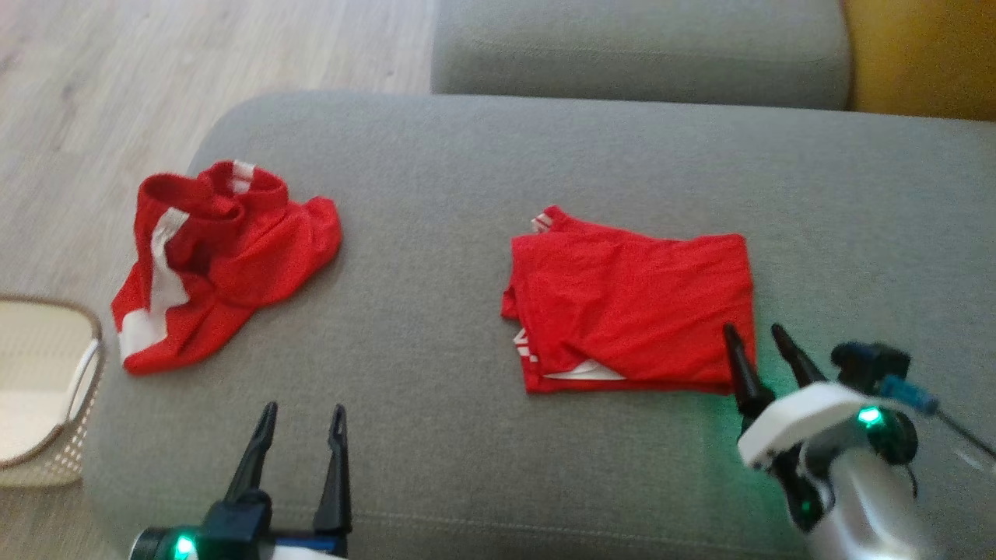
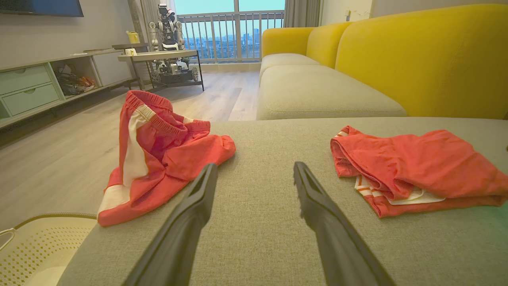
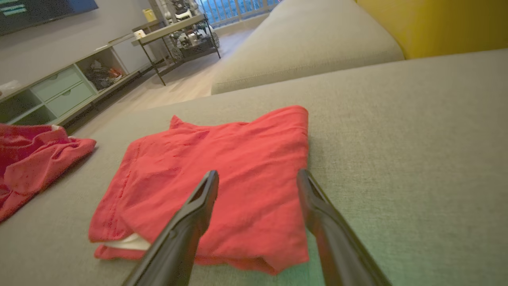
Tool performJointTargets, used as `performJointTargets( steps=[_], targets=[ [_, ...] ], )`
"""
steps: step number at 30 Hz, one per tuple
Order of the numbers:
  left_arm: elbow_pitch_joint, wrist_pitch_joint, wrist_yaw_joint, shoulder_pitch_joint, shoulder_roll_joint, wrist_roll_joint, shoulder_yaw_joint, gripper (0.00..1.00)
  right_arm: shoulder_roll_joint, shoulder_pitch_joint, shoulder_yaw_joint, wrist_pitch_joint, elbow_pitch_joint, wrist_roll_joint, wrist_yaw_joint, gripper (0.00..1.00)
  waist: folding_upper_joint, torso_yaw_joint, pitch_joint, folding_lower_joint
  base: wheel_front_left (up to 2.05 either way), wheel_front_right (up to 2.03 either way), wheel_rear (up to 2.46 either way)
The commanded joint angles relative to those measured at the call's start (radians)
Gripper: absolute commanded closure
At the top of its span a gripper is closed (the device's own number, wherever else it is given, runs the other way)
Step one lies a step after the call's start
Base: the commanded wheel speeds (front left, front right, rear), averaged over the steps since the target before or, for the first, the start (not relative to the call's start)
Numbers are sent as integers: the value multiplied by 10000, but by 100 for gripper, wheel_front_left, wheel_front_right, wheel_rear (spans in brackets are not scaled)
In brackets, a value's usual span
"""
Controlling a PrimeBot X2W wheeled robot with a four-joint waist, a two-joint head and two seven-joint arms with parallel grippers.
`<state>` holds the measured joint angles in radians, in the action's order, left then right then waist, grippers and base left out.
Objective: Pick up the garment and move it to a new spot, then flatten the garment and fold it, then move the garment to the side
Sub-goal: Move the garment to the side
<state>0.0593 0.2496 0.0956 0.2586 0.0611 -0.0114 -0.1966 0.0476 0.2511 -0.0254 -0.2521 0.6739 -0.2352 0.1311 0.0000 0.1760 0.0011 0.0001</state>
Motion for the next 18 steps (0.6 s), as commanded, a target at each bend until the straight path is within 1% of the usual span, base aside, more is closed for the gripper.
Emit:
performJointTargets(
  steps=[1,3,8,9,10,11,13,16,18],
  targets=[
    [284,122,-19,-631,-86,53,167,0,26,1024,-2,-1,555,-479,-4,0,0,299,273,-1,0,0,0],
    [259,122,-21,-750,-88,32,60,0,26,1755,-476,95,1557,-541,-4,0,0,458,432,-1,0,0,0],
    [176,122,11,-1055,-94,-47,-121,0,26,3191,-2136,328,3556,530,-4,0,0,753,792,-1,0,0,0],
    [141,122,37,-1149,-96,-84,-156,0,26,3587,-2459,643,4229,871,-4,0,0,807,870,-1,0,0,0],
    [122,122,47,-1182,-97,-100,-169,0,26,3733,-2552,872,4567,1033,-4,0,0,822,889,-1,0,0,0],
    [104,122,54,-1209,-98,-113,-180,0,26,3851,-2658,1043,4832,1220,-4,3,0,833,906,-1,0,0,0],
    [71,122,64,-1267,-99,-136,-186,0,26,4111,-2726,1075,5146,1378,-4,100,0,847,940,-1,0,0,0],
    [77,122,99,-1319,-100,-163,-139,0,26,4362,-2578,927,5321,1371,-4,100,0,776,994,-1,0,0,0],
    [106,122,109,-1354,-100,-183,-97,0,88,4454,-2435,624,5234,1705,-4,100,0,630,1031,-1,0,0,0]
  ],
)
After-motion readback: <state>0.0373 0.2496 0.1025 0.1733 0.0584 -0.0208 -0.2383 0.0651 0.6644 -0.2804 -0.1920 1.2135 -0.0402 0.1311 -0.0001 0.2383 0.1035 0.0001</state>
